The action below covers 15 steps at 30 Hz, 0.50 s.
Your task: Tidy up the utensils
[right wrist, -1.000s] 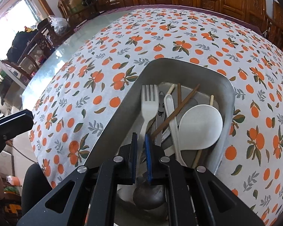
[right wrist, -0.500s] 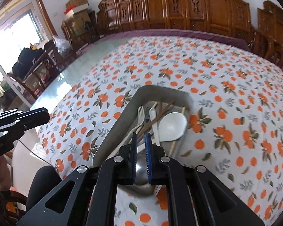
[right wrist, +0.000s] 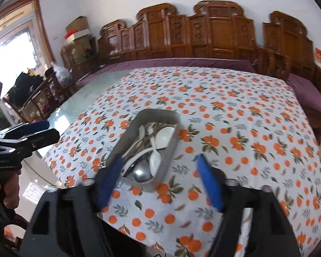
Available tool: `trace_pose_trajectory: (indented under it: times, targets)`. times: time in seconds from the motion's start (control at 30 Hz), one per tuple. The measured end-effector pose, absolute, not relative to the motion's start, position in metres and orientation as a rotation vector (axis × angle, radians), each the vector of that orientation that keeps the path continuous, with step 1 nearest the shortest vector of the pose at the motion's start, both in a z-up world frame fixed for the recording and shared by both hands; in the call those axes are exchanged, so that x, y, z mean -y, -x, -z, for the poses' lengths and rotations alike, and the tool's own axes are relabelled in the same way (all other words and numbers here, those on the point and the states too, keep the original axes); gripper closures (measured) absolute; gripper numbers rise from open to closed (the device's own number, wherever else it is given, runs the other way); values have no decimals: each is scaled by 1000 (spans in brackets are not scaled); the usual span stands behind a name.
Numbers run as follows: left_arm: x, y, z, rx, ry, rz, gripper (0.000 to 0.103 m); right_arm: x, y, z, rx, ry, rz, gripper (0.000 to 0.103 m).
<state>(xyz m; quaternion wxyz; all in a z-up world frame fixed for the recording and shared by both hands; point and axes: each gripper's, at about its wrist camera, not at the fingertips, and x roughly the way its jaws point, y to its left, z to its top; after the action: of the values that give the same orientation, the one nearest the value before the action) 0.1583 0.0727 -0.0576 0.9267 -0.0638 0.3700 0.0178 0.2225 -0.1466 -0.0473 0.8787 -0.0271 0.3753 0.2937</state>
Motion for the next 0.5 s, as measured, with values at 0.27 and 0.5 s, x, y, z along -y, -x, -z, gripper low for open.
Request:
trace_pose_trajectory:
  times: [0.27,0.5]
  targets:
    - [-46,-123,33,-715,86,-28,10,188,-186,15,-701,18,-554,3]
    - [-28,-92,1,-642,67,-4,10,209,-151,-23,-594,2,-531,3]
